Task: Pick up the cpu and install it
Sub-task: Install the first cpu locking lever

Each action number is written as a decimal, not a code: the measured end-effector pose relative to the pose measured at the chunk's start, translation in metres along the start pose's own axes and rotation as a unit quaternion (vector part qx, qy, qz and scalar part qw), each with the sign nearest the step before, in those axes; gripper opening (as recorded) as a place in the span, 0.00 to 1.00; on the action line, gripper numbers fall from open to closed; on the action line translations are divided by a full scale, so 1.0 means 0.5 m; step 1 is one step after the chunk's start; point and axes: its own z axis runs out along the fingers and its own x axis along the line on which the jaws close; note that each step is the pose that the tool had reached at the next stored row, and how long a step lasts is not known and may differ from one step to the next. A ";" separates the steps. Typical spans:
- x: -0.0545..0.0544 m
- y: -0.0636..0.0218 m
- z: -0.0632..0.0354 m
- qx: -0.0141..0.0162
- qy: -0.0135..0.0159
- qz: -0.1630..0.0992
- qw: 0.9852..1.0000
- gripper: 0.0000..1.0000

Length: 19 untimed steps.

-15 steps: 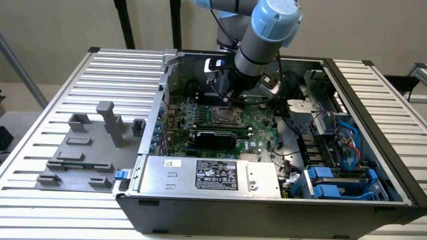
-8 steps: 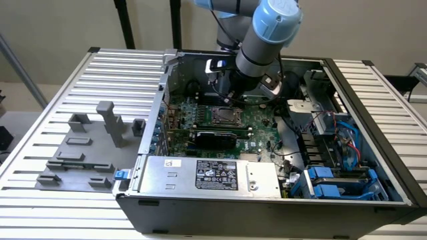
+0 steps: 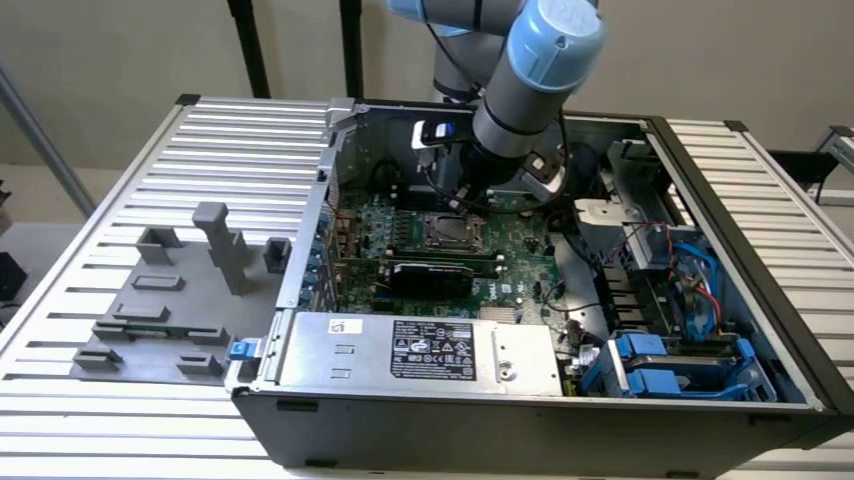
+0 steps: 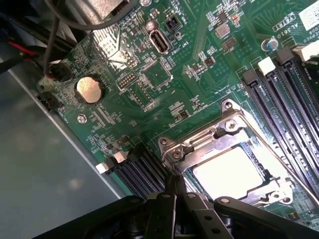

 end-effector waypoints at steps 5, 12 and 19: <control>-0.003 0.004 0.001 0.003 0.003 -0.002 1.000 0.11; -0.004 0.006 0.005 0.008 0.009 -0.005 1.000 0.11; -0.004 0.004 -0.003 0.010 0.010 -0.006 1.000 0.11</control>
